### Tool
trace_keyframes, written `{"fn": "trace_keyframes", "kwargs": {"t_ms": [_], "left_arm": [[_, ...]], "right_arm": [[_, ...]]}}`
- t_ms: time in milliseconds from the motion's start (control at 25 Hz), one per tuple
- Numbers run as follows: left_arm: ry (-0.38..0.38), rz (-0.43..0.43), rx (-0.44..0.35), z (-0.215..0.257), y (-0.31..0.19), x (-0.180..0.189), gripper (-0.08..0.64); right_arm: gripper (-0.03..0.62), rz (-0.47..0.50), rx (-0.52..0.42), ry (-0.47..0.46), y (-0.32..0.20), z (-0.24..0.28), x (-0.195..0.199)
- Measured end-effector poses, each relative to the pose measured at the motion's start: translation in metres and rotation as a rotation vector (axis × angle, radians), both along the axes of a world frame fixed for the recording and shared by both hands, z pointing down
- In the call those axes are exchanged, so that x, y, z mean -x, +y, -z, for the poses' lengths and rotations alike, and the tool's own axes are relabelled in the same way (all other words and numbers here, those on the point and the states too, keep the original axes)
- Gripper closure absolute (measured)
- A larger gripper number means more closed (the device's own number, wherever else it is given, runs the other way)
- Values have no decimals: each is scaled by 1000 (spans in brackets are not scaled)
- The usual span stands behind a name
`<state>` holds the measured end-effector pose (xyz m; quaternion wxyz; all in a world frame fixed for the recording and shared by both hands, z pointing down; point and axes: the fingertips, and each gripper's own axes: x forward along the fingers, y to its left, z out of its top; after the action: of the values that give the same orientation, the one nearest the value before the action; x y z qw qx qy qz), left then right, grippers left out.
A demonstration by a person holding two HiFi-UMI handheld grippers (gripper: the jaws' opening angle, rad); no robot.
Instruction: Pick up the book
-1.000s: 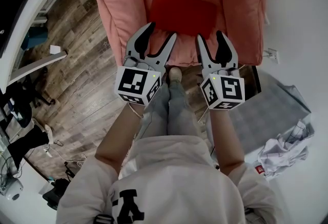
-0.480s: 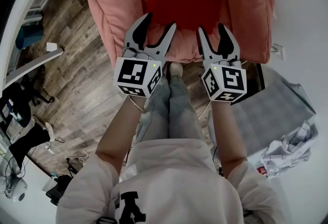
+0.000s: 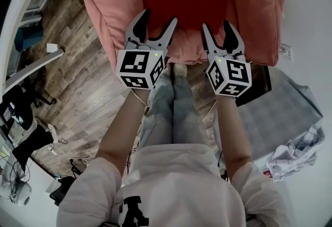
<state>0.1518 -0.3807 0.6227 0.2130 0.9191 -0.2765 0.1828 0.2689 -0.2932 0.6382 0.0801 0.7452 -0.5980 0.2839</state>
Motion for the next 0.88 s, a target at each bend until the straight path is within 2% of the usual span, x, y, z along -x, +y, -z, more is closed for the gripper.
{"fn": "trace_keyframes", "kwargs": {"t_ms": [600,880], "left_arm": [[-60,31,76,-42,-30,-12,230],[-154,107,136,-72,-48,-8,195]], "right_arm": [[295,-44,66,-31,-15,-39,-19],[288,-56,108,-42,-18,-60,-25]]}}
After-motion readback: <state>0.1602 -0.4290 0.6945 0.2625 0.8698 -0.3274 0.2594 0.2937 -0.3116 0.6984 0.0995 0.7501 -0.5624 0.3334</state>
